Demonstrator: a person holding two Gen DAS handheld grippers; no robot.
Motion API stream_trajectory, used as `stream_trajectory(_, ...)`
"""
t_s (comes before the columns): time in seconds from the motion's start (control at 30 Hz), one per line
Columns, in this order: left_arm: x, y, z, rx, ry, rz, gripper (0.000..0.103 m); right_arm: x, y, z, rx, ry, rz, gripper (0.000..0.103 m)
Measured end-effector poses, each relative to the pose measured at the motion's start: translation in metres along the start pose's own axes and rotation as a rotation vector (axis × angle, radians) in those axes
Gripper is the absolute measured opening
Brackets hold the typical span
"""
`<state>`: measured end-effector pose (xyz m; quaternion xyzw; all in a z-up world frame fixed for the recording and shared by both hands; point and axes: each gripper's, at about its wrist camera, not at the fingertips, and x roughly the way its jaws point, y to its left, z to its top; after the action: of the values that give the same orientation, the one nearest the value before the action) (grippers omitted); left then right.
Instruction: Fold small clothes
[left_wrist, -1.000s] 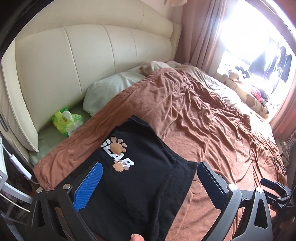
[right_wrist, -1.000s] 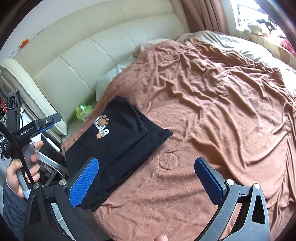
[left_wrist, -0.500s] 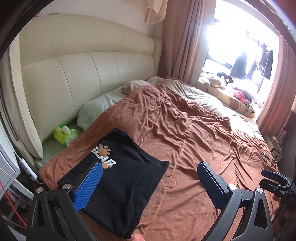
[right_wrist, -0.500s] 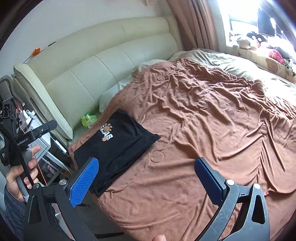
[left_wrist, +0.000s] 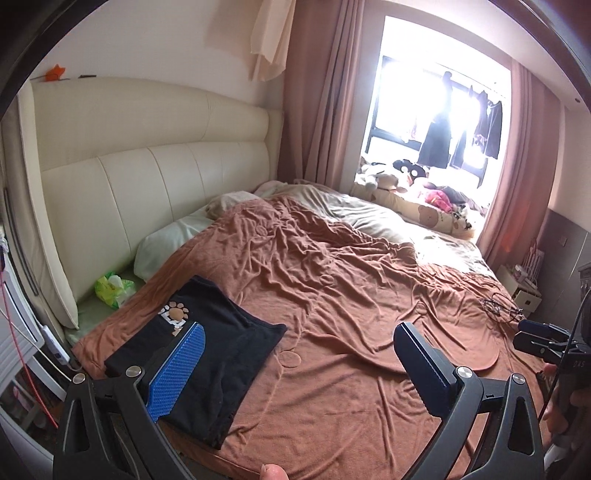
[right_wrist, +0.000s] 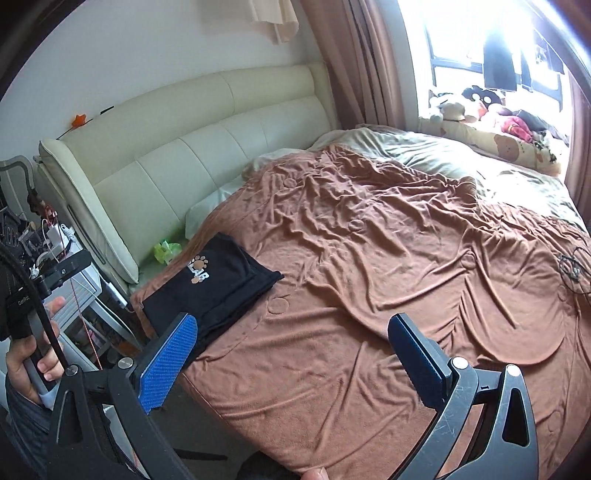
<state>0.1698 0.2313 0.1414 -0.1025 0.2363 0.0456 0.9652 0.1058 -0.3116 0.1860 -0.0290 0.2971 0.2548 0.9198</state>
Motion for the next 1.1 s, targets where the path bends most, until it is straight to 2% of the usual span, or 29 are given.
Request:
stream_trajectory(0.13,-0.013,-0.02,-0.013,0.032,-0.002,-0.002,0.103,-0.034,-0.009,-0.014,0.001,-0.028,-0.014,0.103)
stream_trajectory(0.27,-0.026,-0.043,-0.028,0.062,0.002,-0.037,0.103,-0.065,-0.017,-0.035,0.002,-0.062,-0.043,0.103)
stream_trajectory(0.37,-0.042,-0.058,-0.037,0.085,-0.031,-0.043,0.103,-0.087,-0.021,-0.055,-0.003,-0.084,-0.08,0.103)
stream_trajectory(0.47,-0.053,-0.072,-0.047,0.088,-0.034,-0.086,0.103,-0.105,-0.023,-0.075,0.003,-0.106,-0.109,0.103)
stream_trajectory(0.57,-0.06,-0.088,-0.059,0.114,-0.049,-0.093,0.103,-0.123,-0.026,-0.098,0.026,-0.124,-0.13,0.103)
stream_trajectory(0.8,-0.081,-0.127,-0.096,0.156,-0.072,-0.148,0.103,-0.155,-0.024,-0.145,0.036,-0.168,-0.193,0.103)
stream_trajectory(1.1,-0.097,-0.166,-0.148,0.203,-0.072,-0.177,0.103,-0.187,-0.023,-0.2,0.055,-0.212,-0.23,0.103)
